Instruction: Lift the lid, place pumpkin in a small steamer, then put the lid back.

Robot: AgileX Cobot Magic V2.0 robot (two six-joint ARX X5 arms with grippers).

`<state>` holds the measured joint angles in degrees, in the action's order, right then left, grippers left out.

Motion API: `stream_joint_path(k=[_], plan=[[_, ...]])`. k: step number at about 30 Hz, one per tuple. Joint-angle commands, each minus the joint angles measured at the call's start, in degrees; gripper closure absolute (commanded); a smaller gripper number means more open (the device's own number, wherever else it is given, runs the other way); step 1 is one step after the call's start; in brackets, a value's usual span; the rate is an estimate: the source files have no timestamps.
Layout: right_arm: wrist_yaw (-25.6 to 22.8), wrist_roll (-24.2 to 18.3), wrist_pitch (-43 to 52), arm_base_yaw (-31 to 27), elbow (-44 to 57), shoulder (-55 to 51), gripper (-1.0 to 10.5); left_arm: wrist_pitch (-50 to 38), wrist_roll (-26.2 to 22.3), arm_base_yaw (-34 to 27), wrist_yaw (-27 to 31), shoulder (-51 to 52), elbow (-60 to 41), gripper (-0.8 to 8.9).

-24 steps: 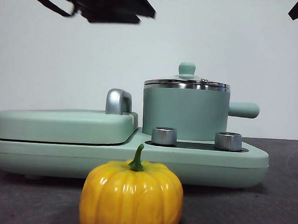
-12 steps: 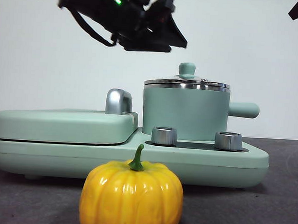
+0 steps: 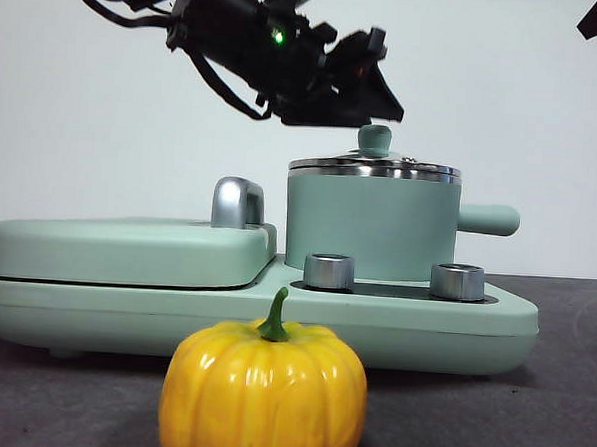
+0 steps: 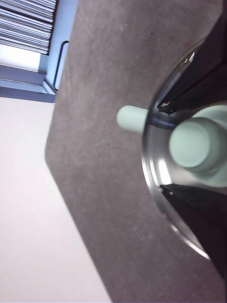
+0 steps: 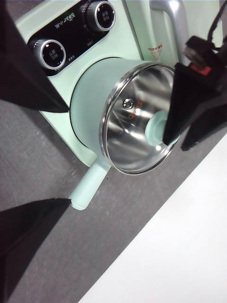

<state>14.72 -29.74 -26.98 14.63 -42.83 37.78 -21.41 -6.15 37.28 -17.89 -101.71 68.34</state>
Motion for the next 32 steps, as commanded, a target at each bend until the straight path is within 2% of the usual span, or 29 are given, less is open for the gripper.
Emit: stream_joint_path(k=[1,12,14,17,24,32], plan=[[-0.15,0.81,0.37,0.28,-1.01,0.35,6.6,0.44,0.42,0.57,0.17,-1.66,1.57,5.66],[-0.15,0.81,0.37,0.28,-1.01,0.35,6.6,2.45,0.39,0.57,0.31,-1.75,1.57,5.74],[-0.15,0.81,0.39,0.28,-1.01,0.35,6.6,2.56,0.39,0.57,0.31,-1.75,1.57,6.31],[-0.15,0.81,0.39,0.28,-1.01,0.35,6.6,2.34,0.31,0.57,0.31,-1.75,1.57,8.03],[-0.15,0.81,0.39,0.28,-1.01,0.35,6.6,2.12,-2.62,0.63,2.38,-1.73,1.57,8.07],[-0.15,0.81,0.37,0.28,-1.01,0.35,6.6,-1.16,-2.51,0.63,3.52,0.39,2.58,8.07]])
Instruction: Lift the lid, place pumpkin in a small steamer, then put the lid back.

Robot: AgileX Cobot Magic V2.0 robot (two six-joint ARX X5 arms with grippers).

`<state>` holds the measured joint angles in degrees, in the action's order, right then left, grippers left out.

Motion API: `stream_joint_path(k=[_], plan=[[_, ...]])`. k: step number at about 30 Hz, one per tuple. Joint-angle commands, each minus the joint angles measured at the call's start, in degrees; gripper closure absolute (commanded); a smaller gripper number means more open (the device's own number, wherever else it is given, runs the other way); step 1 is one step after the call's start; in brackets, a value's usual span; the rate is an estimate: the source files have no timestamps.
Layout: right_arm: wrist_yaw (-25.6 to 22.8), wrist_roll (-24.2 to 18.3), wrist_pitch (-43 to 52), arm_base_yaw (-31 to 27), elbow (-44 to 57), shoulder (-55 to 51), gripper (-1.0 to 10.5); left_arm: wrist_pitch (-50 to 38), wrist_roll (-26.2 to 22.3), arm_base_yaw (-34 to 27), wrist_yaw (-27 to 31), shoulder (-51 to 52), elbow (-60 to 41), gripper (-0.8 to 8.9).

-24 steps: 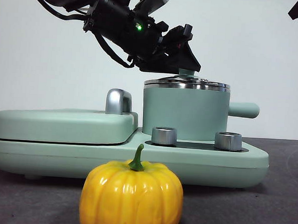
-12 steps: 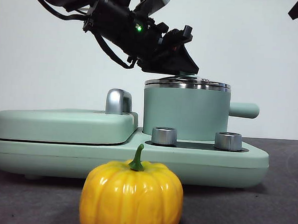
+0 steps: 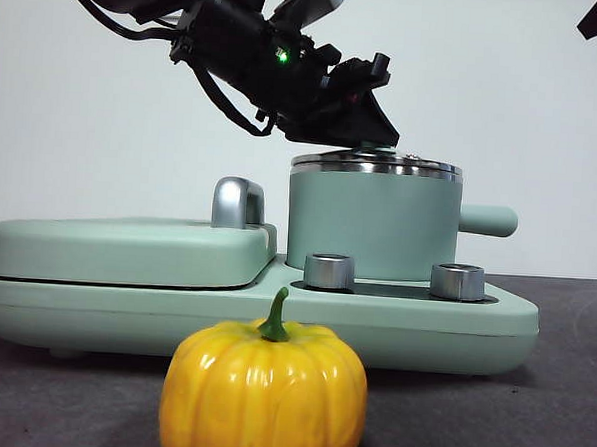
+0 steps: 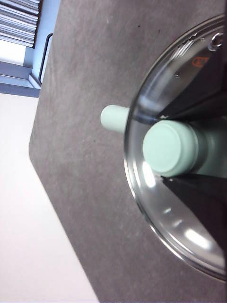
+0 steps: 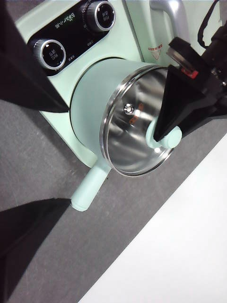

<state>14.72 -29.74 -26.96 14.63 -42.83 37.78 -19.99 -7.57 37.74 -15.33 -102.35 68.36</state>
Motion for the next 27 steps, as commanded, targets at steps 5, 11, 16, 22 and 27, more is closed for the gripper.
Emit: stream_joint_path(k=[5,11,16,22,27], plan=[[-0.15,0.81,0.35,0.28,-1.01,0.35,6.6,-1.9,-1.07,0.15,0.96,2.91,3.8,8.07],[-0.15,0.81,0.35,0.28,-1.01,0.33,6.6,2.38,-0.28,0.15,0.98,6.69,4.24,8.07],[0.22,0.81,0.37,0.63,-1.01,0.33,6.6,13.44,1.29,-0.02,1.44,12.85,4.24,8.06],[0.28,0.83,0.31,3.06,-1.01,0.35,6.6,26.4,5.55,-1.77,2.51,20.68,4.24,8.03],[0.35,0.85,-0.07,6.12,-1.01,0.35,6.6,35.1,8.31,-3.72,7.98,25.9,4.17,8.03]])
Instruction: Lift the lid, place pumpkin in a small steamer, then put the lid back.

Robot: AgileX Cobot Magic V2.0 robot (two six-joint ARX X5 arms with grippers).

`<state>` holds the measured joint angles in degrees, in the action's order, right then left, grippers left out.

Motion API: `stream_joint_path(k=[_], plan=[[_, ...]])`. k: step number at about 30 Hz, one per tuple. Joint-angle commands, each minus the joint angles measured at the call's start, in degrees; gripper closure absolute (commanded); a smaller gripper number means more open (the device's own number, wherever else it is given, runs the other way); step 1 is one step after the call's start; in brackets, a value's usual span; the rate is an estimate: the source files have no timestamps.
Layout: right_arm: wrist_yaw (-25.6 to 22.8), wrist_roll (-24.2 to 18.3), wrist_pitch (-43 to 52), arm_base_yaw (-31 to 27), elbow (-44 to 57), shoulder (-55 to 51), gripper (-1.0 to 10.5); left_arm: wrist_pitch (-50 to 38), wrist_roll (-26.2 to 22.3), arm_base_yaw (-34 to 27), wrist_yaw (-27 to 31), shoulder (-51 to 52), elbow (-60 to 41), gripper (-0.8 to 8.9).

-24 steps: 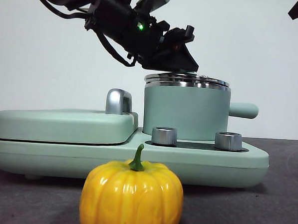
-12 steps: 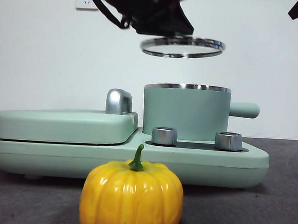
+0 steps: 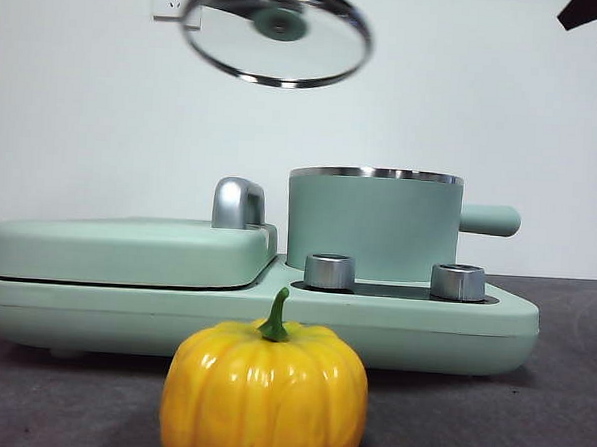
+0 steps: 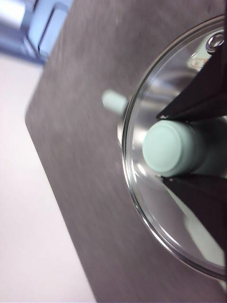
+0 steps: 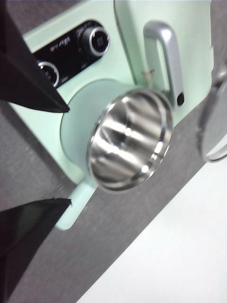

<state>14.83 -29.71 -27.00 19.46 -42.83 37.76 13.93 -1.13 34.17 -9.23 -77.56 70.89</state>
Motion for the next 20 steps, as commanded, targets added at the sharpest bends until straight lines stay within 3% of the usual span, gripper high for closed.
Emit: stream_joint_path(k=[1,7,11,20], plan=[[0.35,0.83,-0.2,1.95,-1.01,0.39,6.6,2.6,1.64,-0.42,2.64,2.01,1.55,8.03],[0.35,1.29,-0.57,7.17,-1.01,1.73,6.3,8.87,0.55,-2.36,5.97,8.96,-1.38,8.03],[0.39,5.38,-0.7,11.23,-1.01,4.7,6.0,9.51,0.76,-3.87,6.82,15.32,-6.32,8.03],[0.35,10.12,-0.5,22.49,-1.01,13.94,6.0,15.08,1.84,-7.67,9.6,28.5,-15.82,8.03]])
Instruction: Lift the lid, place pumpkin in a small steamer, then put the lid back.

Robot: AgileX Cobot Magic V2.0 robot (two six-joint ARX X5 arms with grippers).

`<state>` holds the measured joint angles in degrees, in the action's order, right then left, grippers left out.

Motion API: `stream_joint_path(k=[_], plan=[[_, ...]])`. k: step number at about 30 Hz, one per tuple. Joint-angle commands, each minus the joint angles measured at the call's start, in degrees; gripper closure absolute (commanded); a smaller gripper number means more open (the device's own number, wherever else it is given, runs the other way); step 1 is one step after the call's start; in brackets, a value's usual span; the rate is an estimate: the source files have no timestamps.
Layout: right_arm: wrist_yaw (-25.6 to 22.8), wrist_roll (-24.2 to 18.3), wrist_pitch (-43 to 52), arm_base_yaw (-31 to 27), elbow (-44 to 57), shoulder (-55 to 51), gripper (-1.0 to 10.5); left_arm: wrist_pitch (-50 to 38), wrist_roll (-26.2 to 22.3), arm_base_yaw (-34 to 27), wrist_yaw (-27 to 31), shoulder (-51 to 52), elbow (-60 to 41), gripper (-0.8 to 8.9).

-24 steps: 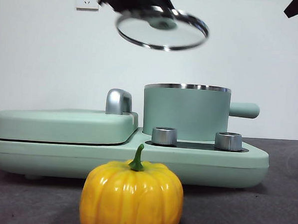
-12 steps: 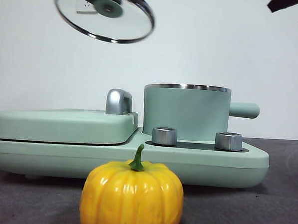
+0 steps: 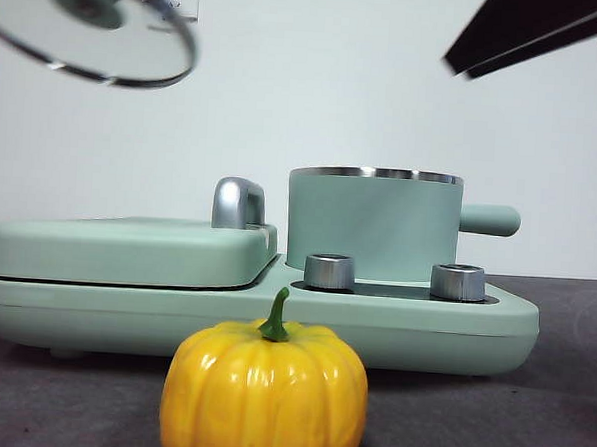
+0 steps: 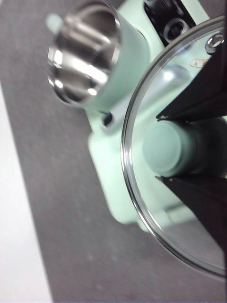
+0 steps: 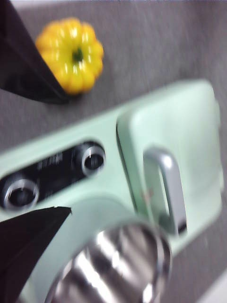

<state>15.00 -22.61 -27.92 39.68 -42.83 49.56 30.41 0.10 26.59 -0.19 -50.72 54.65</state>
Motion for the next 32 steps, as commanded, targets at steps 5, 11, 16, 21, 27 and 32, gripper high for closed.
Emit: stream_joint_path(k=[5,11,16,21,27,32], plan=[[0.0,3.8,1.01,8.02,-1.01,8.37,5.9,0.04,0.61,-1.07,0.72,4.55,0.24,8.03],[-0.04,3.82,2.4,11.67,-1.01,15.15,5.1,-0.02,0.59,-1.22,0.72,4.72,0.24,8.03],[-0.04,3.82,3.54,13.05,-1.01,19.15,5.1,-0.13,0.59,-1.22,0.72,4.72,0.24,8.03],[0.2,3.82,5.66,14.16,-1.01,21.64,5.0,-0.2,0.59,-1.25,0.72,4.72,0.24,8.03],[0.22,3.89,6.82,15.63,-1.01,24.46,4.8,-0.22,0.59,-1.22,0.72,4.72,0.24,8.03],[0.2,4.0,7.87,16.57,-1.01,26.82,4.8,-0.22,0.57,-1.25,0.72,4.72,0.24,8.04]])
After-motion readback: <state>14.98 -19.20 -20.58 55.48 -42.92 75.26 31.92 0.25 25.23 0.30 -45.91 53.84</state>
